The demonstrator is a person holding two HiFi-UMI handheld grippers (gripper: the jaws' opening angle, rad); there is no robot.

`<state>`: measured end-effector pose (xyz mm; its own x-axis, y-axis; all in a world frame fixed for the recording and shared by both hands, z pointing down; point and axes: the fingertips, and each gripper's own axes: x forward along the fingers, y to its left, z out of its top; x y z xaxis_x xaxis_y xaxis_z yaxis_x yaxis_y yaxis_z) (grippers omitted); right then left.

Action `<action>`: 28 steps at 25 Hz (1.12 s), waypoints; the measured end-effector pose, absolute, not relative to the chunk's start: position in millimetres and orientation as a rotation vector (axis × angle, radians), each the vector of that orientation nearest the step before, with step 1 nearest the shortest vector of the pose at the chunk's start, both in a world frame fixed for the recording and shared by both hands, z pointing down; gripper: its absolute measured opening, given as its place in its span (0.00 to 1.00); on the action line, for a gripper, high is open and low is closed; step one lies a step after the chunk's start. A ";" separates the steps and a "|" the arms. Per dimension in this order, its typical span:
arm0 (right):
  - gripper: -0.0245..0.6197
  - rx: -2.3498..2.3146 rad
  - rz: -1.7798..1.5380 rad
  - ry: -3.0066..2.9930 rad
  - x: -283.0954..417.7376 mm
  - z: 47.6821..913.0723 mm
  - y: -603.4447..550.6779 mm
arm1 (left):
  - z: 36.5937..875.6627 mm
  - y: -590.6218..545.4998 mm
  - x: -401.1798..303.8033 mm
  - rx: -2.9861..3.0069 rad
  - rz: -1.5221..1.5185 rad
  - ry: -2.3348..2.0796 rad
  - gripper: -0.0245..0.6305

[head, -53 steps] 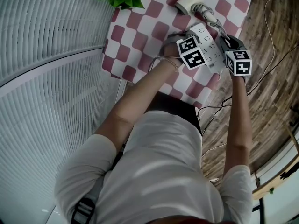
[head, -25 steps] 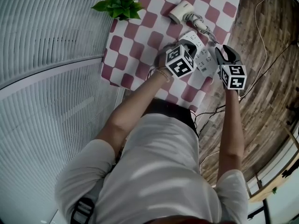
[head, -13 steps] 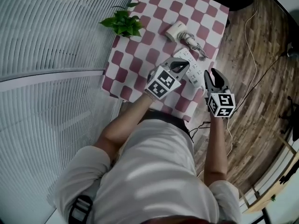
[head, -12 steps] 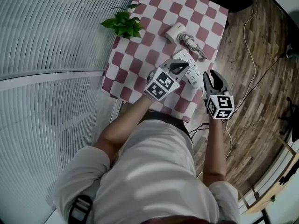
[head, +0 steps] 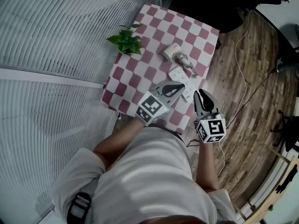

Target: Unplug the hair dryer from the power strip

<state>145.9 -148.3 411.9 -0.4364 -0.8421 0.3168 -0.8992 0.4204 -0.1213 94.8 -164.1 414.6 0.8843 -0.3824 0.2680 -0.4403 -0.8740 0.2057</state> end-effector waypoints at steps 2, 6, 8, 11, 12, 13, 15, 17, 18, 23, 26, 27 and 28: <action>0.16 1.527 0.384 -2.489 140.3 395.4 -142.3 | 394.9 -160.2 92.0 2.793 0.260 -0.636 0.08; 0.14 1.528 0.328 -2.518 133.6 365.3 -132.9 | 366.0 -152.4 88.7 2.819 0.196 -0.644 0.08; 0.13 1.527 0.297 -2.534 129.9 352.1 -128.3 | 350.2 -147.5 86.8 2.827 0.158 -0.644 0.08; 0.13 1.516 0.275 -2.555 122.2 332.5 -118.0 | 331.5 -137.4 81.7 2.842 0.114 -0.646 0.08; 0.12 1.511 0.265 -2.563 119.6 325.7 -114.7 | 327.0 -134.4 81.0 2.857 0.108 -0.646 0.08; 0.12 1.507 0.251 -2.571 117.4 318.8 -111.7 | 323.0 -131.7 81.1 2.875 0.105 -0.645 0.08; 0.12 1.502 0.225 -2.583 114.1 305.9 -106.5 | 316.4 -127.1 81.8 2.903 0.096 -0.641 0.08; 0.11 1.500 0.205 -2.594 111.1 296.0 -102.5 | 309.7 -123.1 81.2 2.913 0.075 -0.637 0.08; 0.11 1.499 0.197 -2.598 109.8 292.5 -100.8 | 305.6 -121.1 80.7 2.915 0.062 -0.635 0.08; 0.10 1.496 0.176 -2.615 106.5 277.5 -91.0 | 276.0 -108.5 79.9 2.945 -0.014 -0.625 0.08; 0.10 1.499 0.160 -2.622 104.2 268.4 -86.0 | 265.3 -102.8 78.7 2.955 -0.047 -0.617 0.08; 0.10 1.500 0.152 -2.622 103.4 265.2 -84.5 | 263.8 -101.1 78.1 2.954 -0.048 -0.615 0.08; 0.09 1.500 0.142 -2.621 102.7 262.2 -83.1 | 262.3 -99.7 77.5 2.953 -0.047 -0.616 0.08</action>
